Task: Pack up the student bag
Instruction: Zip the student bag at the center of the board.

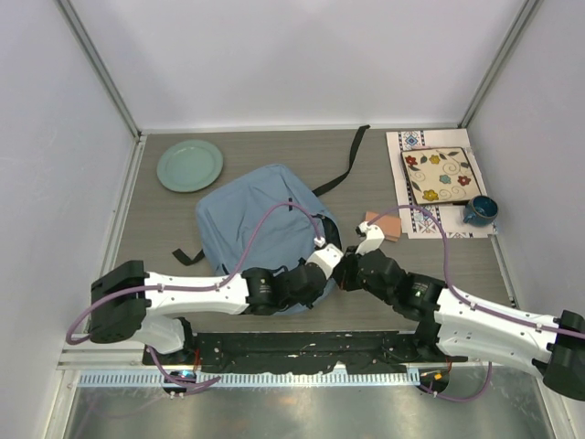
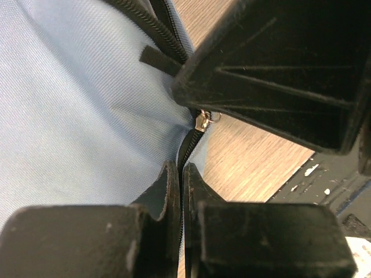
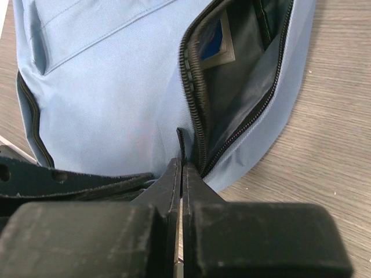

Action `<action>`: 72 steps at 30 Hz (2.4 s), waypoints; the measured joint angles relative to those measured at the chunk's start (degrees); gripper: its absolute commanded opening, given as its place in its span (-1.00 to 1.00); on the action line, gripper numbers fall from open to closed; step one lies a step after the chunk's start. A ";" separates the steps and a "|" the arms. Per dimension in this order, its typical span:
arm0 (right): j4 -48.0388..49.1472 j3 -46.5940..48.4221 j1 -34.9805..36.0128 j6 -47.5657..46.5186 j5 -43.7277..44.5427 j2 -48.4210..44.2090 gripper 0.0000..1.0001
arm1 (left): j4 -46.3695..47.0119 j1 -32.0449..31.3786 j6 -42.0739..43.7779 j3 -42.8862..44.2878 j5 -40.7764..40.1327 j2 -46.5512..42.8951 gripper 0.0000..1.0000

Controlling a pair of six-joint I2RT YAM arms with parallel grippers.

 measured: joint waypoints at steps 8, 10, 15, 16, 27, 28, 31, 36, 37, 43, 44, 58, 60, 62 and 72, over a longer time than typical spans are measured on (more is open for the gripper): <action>-1.01 5.16 -4.94 -0.44 -0.24 4.59 -0.98 | 3.19 -1.95 -6.14 -6.82 -1.36 -5.81 -1.00; -1.46 5.55 -7.54 -0.37 -1.60 4.70 -0.99 | 3.28 -2.56 -7.52 -7.74 -1.79 -6.43 -1.00; -1.88 5.62 -10.93 -0.28 -3.39 4.31 -0.98 | 3.21 -3.15 -9.07 -7.98 -2.40 -7.10 -1.00; -1.90 5.62 -11.41 -0.26 -3.80 4.28 -0.99 | 3.19 -3.15 -9.18 -7.98 -2.40 -7.15 -1.00; -0.24 5.60 -17.09 -0.15 -12.44 4.33 -0.98 | 3.06 -4.79 -15.56 -15.74 -3.91 -19.78 0.24; 0.42 5.57 -17.55 -0.28 -12.48 4.31 -0.98 | 1.55 -5.09 -16.24 -16.28 -4.31 -21.64 0.41; 3.04 4.94 -19.06 -0.66 -12.66 3.43 -0.98 | -1.66 -5.75 -17.18 -16.65 -5.60 -25.00 0.76; 4.24 2.47 -19.65 -1.53 -14.19 -1.05 -0.98 | -1.60 -5.68 -16.24 -14.27 -8.13 -23.47 0.95; 3.98 1.97 -19.65 -1.60 -14.40 -2.10 -0.98 | -1.27 -5.70 -15.72 -13.07 -8.39 -22.16 0.97; 1.95 0.61 -19.65 -1.81 -14.80 -6.58 -0.98 | 3.65 -5.66 -10.05 -0.76 -9.16 -7.76 0.99; 1.66 0.61 -19.65 -1.88 -14.82 -6.91 -0.98 | 4.42 -5.64 -8.76 1.95 -9.07 -4.74 0.99; -1.11 0.61 -19.65 -3.02 -14.73 -9.20 -0.98 | 4.50 -5.35 -2.91 11.21 -11.17 9.62 -0.32; -1.51 0.61 -19.65 -3.08 -14.71 -9.62 -0.98 | 3.80 -5.27 -2.99 11.21 -11.72 9.62 -0.56; -1.81 0.61 -19.65 -3.08 -14.64 -9.73 -0.98 | 2.97 -5.16 -2.86 11.21 -11.98 9.62 -0.94; -0.35 0.79 -19.28 -2.99 -15.04 -4.66 -0.98 | 4.70 -5.44 -7.37 2.01 -7.32 1.44 -1.00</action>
